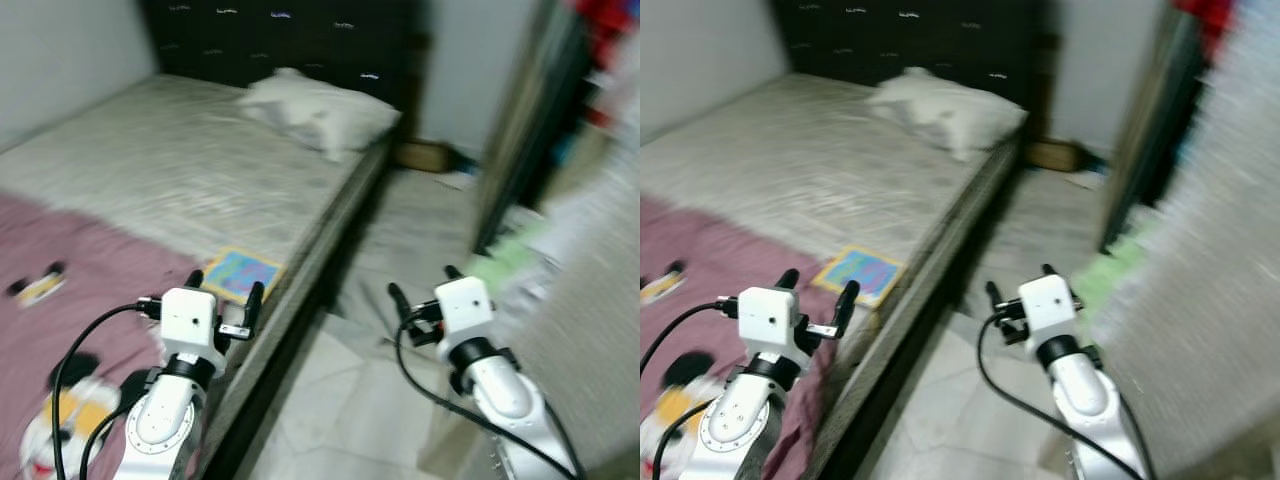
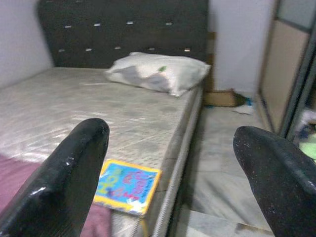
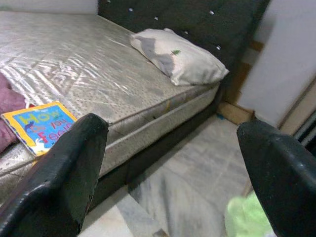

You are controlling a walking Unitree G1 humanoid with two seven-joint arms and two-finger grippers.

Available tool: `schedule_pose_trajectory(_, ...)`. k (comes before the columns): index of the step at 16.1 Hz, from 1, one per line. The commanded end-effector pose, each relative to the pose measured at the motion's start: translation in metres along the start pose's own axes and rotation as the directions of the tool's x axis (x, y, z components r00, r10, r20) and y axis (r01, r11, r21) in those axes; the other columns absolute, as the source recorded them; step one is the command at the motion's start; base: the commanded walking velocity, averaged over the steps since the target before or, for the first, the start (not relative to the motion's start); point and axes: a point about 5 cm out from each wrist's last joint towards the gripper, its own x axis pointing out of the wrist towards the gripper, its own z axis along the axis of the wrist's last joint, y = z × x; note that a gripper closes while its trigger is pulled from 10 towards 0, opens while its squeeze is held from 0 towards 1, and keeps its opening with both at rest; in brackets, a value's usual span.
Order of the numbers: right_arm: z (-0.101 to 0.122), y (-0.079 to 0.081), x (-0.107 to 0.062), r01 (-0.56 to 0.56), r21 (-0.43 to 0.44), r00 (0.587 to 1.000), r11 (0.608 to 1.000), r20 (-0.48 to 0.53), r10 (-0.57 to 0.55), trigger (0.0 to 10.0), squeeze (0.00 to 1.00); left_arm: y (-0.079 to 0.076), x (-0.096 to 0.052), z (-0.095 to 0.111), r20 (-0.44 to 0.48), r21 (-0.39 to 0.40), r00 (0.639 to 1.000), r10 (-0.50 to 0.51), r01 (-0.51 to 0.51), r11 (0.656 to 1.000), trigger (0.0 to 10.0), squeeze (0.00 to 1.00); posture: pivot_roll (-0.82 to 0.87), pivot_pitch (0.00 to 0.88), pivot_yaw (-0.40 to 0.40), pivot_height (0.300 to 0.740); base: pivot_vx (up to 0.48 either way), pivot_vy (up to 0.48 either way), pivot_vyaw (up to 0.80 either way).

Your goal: Clean up the room

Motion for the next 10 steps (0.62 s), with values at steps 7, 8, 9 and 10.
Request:
schedule_pose_trajectory(7, 0.0052, 0.0101, 0.0065, -0.037, 0.015, 0.999, 0.999, 0.025, 0.037, 10.0, 0.0, 0.0051, -0.0005, 0.0014, 0.0, 0.017, 1.0, 0.013, -0.013, 1.0, 10.0, 0.0, -0.05, 0.047, -0.037, 0.74, 0.0, 0.0, 0.8)
schedule_pose_trajectory(8, 0.0055, 0.0099, 0.0066, -0.037, 0.014, 0.999, 0.999, 0.026, 0.037, 10.0, 0.0, 0.0047, -0.0002, 0.0015, 0.0, 0.016, 1.0, 0.011, -0.011, 1.0, 10.0, 0.0, -0.06, 0.049, -0.036, 0.74, 0.0, 0.0, 0.8)
schedule_pose_trajectory(9, 0.0055, 0.0097, 0.0068, -0.037, 0.013, 0.999, 0.999, 0.027, 0.036, 10.0, 0.0, 0.0044, 0.0, 0.0016, 0.0, 0.015, 1.0, 0.009, -0.009, 1.0, 10.0, 0.0, -0.06, 0.05, -0.035, 0.74, 0.0, 0.0, 0.8)
schedule_pose_trajectory(10, 0.0056, 0.0098, 0.0074, -0.036, 0.012, 0.999, 0.999, 0.028, 0.036, 10.0, 0.0, 0.0042, 0.0007, 0.0016, 0.001, 0.015, 1.0, 0.006, -0.006, 1.0, 10.0, 0.0, -0.06, 0.049, -0.036, 0.74, 0.0, 0.0, 0.8)
